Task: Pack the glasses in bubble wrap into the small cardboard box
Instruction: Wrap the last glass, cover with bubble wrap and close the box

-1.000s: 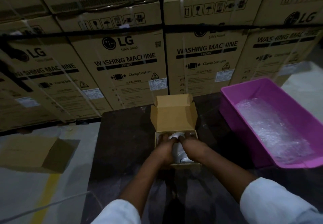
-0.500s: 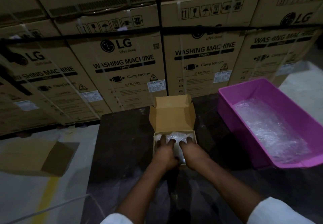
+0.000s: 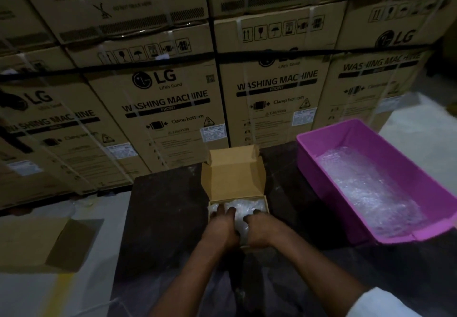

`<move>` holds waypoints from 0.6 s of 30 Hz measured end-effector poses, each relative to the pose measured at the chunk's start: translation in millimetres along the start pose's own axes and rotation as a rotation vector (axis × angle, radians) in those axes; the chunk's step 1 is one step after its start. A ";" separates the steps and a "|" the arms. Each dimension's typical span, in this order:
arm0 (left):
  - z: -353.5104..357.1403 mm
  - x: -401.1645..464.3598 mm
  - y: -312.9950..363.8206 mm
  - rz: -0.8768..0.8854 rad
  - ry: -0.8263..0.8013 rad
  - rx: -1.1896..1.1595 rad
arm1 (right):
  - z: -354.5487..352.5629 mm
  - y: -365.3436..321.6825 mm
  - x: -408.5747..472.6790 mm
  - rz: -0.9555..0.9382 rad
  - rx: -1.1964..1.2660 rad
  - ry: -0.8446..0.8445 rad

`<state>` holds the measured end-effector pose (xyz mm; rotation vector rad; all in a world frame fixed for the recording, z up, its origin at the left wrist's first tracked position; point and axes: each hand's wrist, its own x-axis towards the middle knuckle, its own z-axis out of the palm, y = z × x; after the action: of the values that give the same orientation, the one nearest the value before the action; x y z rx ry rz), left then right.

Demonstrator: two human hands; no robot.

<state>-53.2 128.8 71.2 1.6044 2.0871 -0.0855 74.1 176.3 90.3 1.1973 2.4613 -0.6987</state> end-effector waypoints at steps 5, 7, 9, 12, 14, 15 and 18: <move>3.7 4.6 8.0 -0.026 0.015 0.064 | -9.1 8.5 1.1 0.104 0.134 0.130; 0.5 9.2 10.9 -0.057 -0.018 0.009 | -11.8 6.9 0.3 0.105 0.162 0.132; -4.0 14.5 13.4 -0.079 -0.038 -0.019 | -16.3 5.3 3.5 0.111 0.177 0.121; -8.1 14.9 16.9 -0.116 -0.045 -0.027 | -22.8 4.3 4.0 0.086 0.162 0.103; -15.1 8.8 22.0 -0.077 0.031 0.047 | -35.9 15.3 -3.7 0.040 0.147 0.139; -22.1 4.9 27.3 -0.031 0.104 0.100 | -46.6 25.3 -10.0 0.017 0.172 0.200; -56.8 -5.5 62.7 0.125 0.353 0.083 | -86.8 70.2 -37.6 -0.006 0.276 0.512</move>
<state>-14.3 162.5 138.6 1.9099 2.2575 0.1676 146.8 237.3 160.1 1.6450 2.8429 -0.8400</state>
